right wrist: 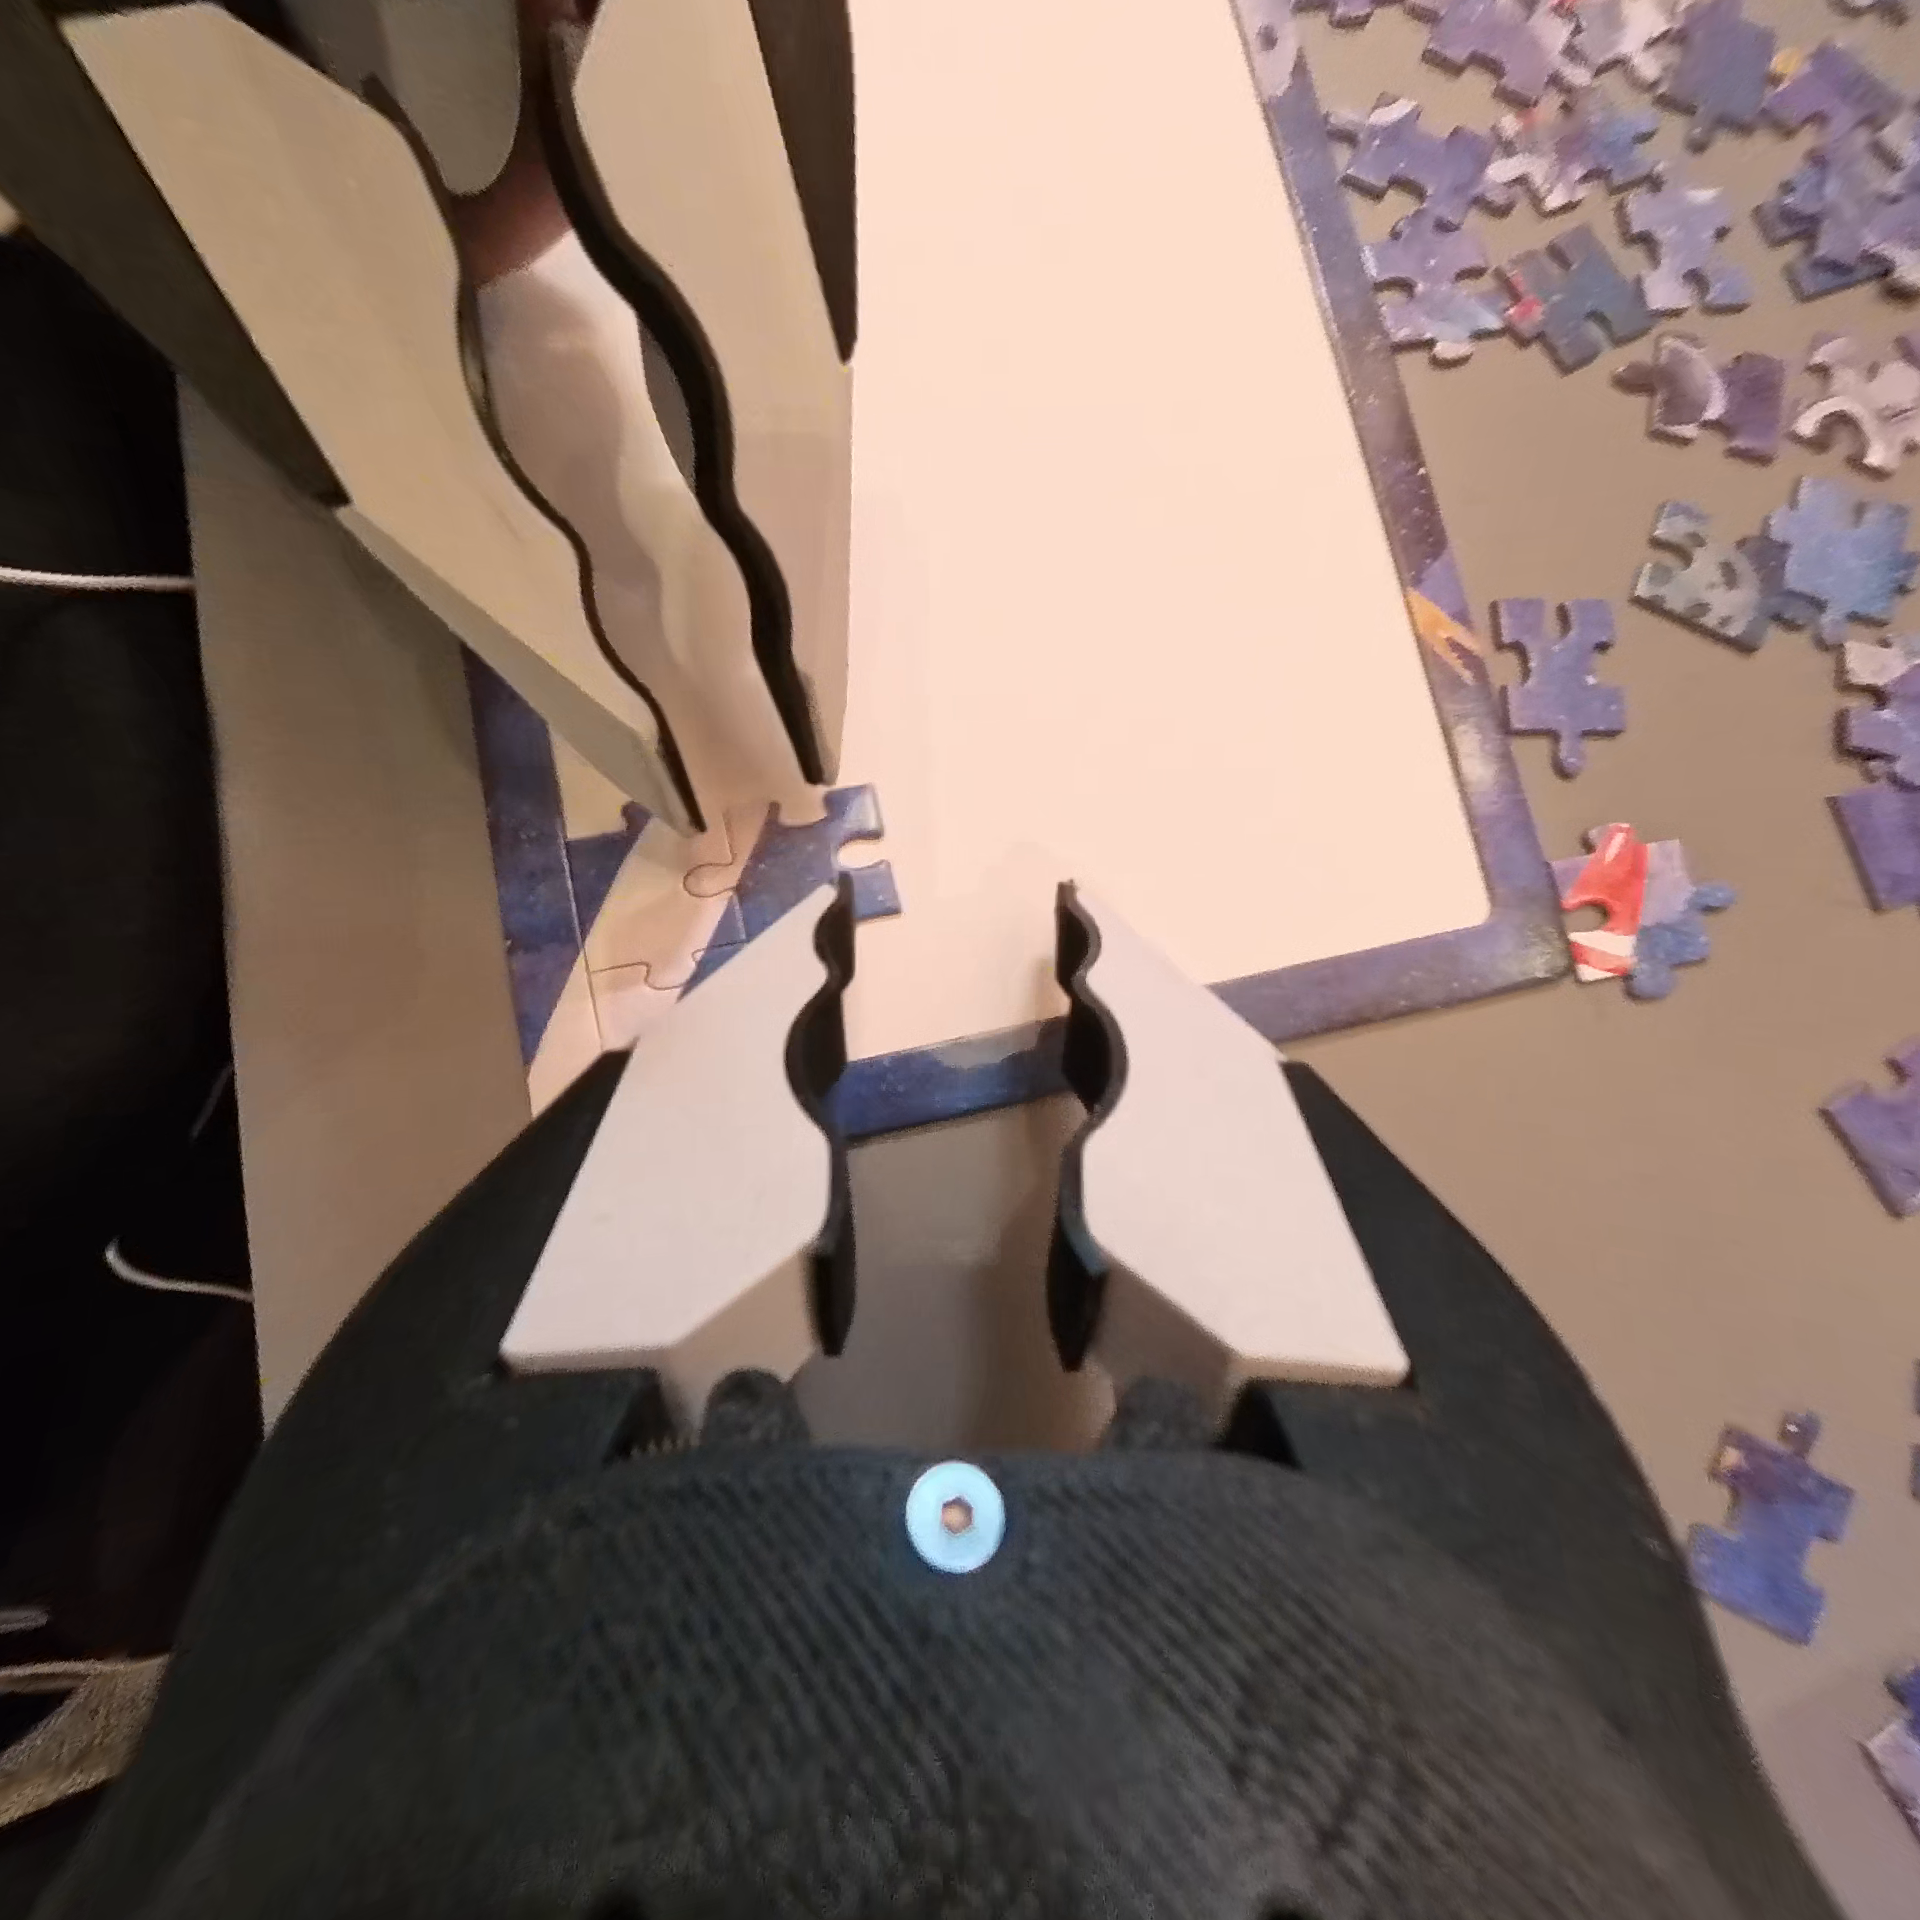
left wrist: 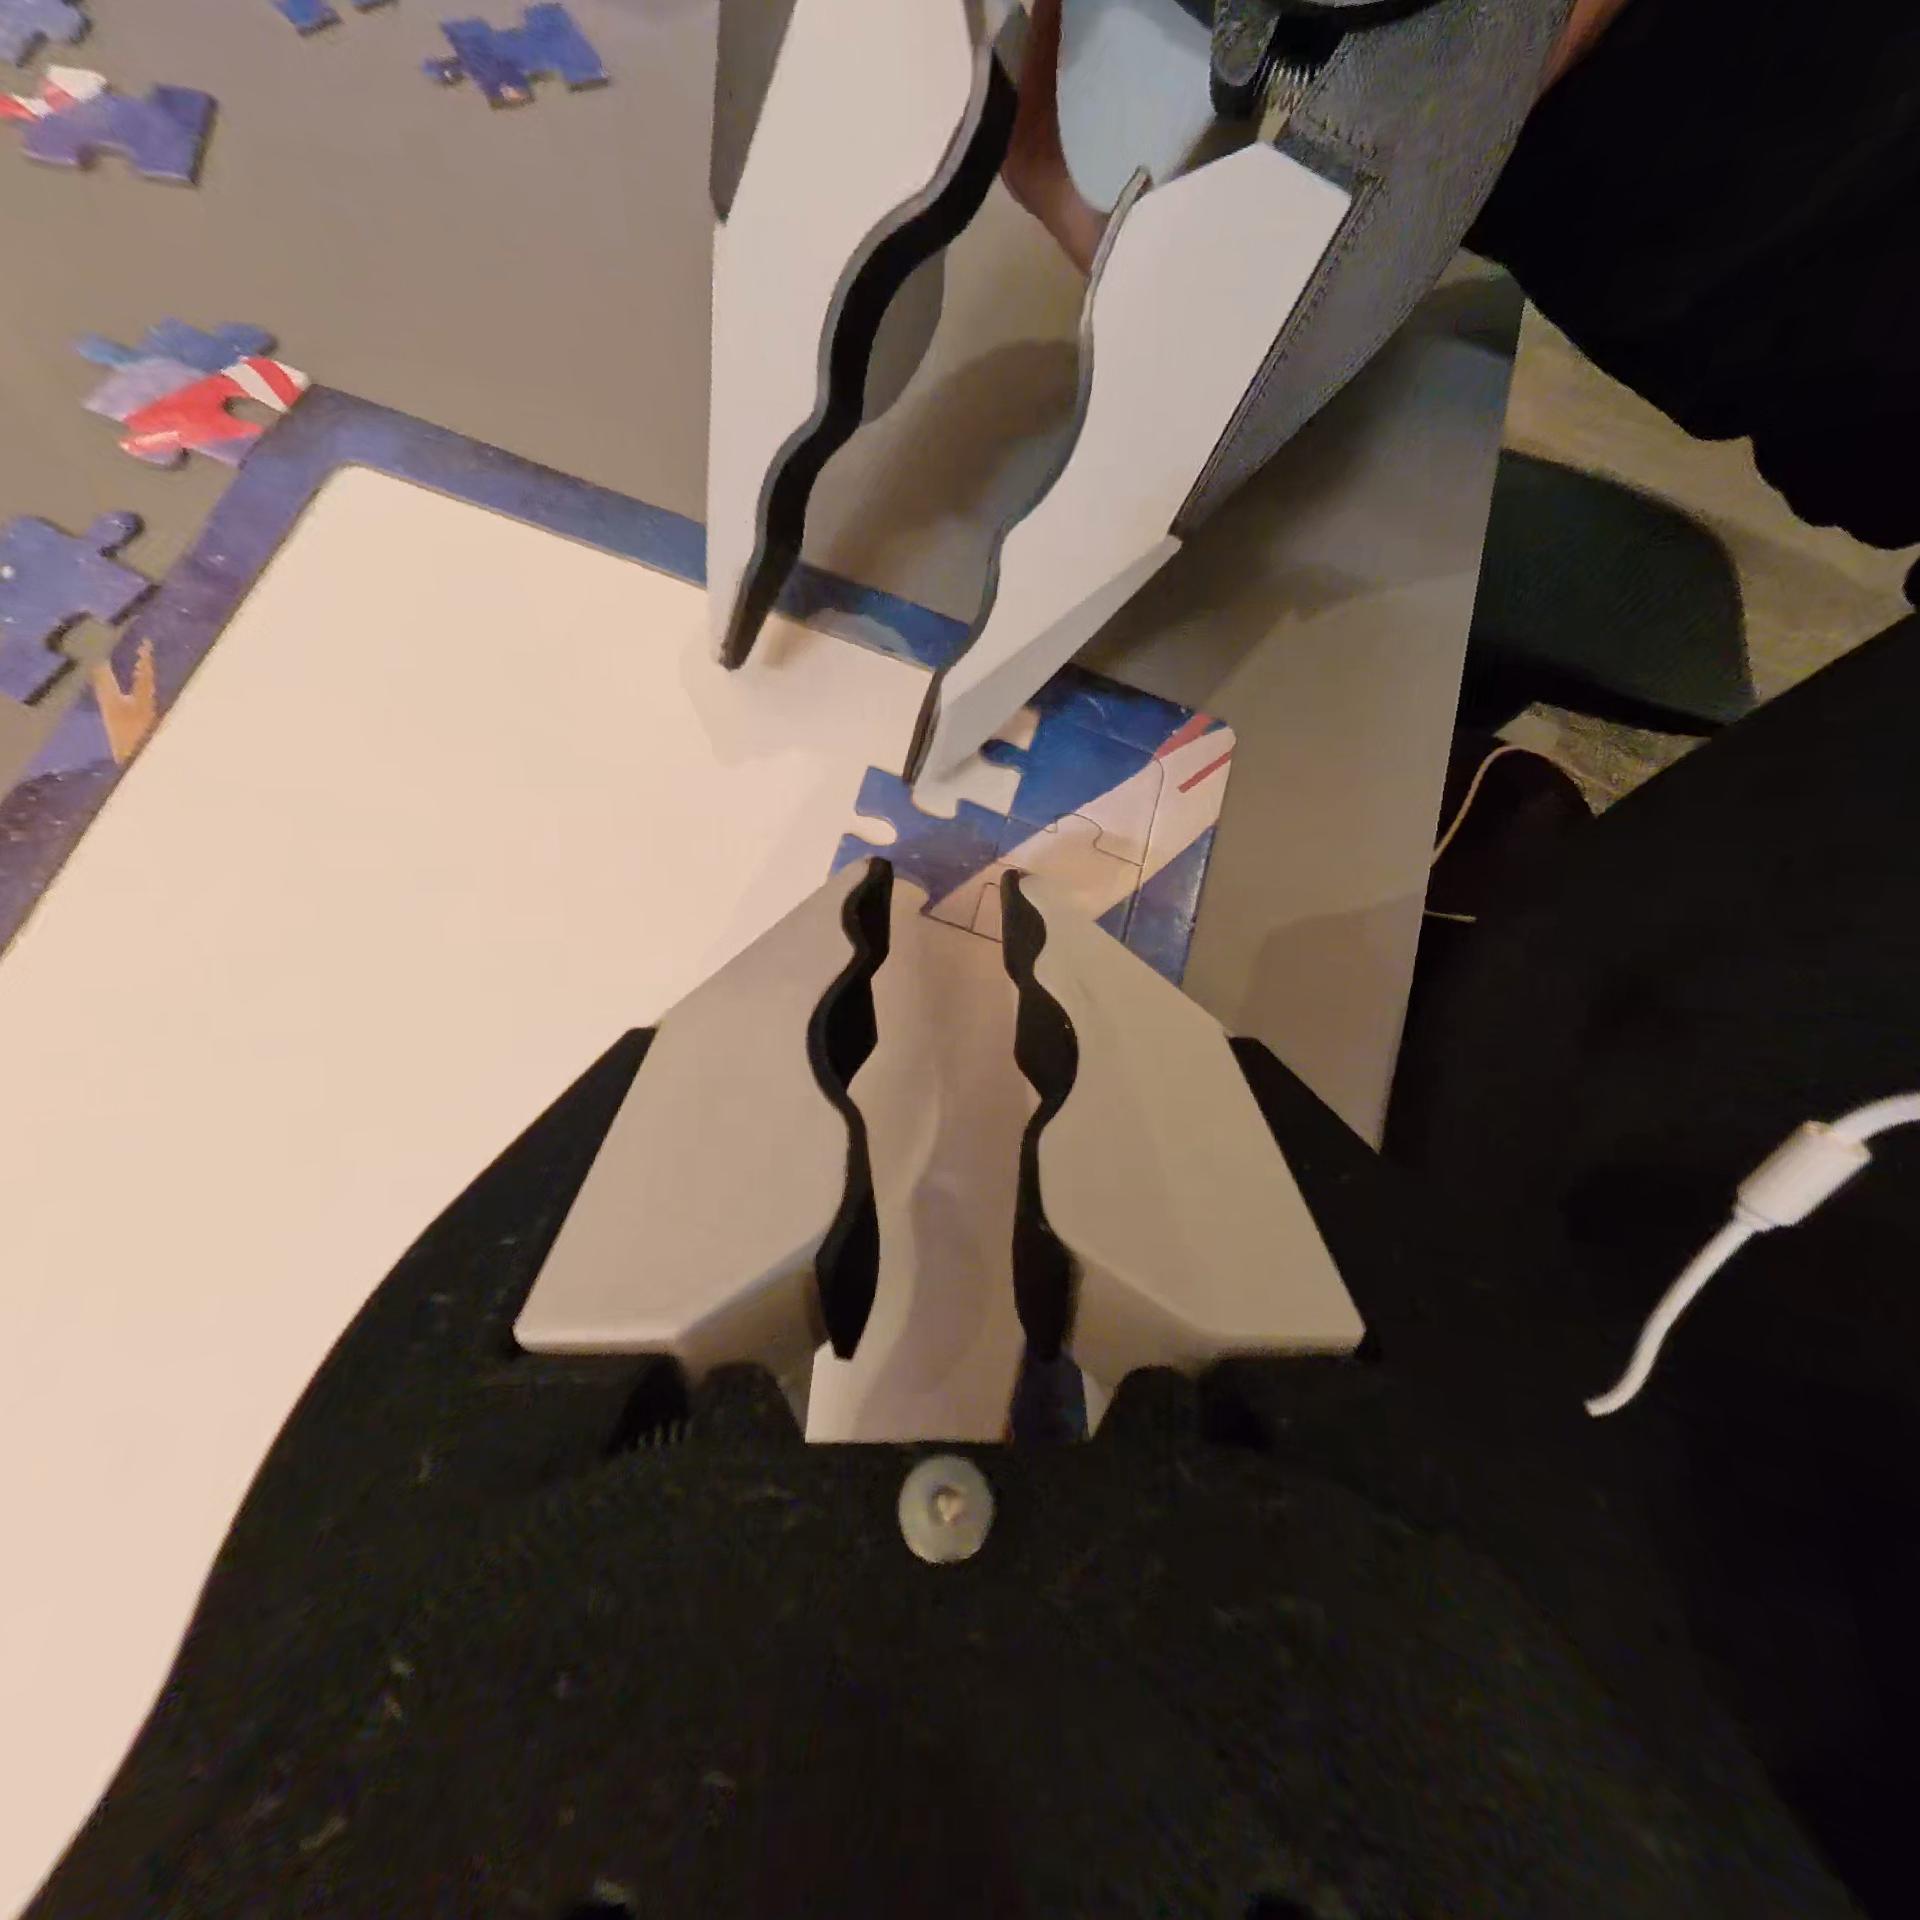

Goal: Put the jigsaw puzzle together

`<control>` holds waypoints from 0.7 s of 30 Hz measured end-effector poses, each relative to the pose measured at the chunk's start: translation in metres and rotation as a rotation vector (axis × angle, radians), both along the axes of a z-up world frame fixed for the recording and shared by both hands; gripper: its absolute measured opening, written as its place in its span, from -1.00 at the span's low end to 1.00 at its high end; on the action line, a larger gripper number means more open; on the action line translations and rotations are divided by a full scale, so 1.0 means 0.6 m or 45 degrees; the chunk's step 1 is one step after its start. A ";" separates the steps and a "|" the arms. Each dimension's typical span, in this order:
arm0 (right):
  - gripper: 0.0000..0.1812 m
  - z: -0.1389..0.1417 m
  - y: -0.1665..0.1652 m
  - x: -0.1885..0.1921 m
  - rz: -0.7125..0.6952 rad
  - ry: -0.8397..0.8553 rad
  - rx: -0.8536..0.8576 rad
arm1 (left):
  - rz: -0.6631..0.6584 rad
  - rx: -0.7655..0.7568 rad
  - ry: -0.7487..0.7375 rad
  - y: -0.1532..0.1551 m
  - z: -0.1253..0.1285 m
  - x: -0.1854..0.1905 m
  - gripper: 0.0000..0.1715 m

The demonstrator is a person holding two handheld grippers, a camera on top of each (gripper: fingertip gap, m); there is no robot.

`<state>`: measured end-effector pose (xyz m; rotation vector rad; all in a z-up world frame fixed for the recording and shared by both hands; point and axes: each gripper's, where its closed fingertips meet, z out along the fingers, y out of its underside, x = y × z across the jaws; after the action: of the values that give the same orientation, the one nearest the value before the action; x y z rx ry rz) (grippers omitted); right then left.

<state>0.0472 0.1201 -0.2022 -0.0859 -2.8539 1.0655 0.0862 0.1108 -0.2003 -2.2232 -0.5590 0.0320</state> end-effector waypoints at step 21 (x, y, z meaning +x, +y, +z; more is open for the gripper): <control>-0.66 0.091 0.040 -0.282 -0.498 0.145 -0.545 | 0.353 0.109 0.493 -0.164 0.082 -0.252 -0.96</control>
<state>-0.1217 0.1440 -0.1474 -0.5646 -2.3247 1.4984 -0.0650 0.0125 -0.1512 -1.9719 -0.6317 0.5589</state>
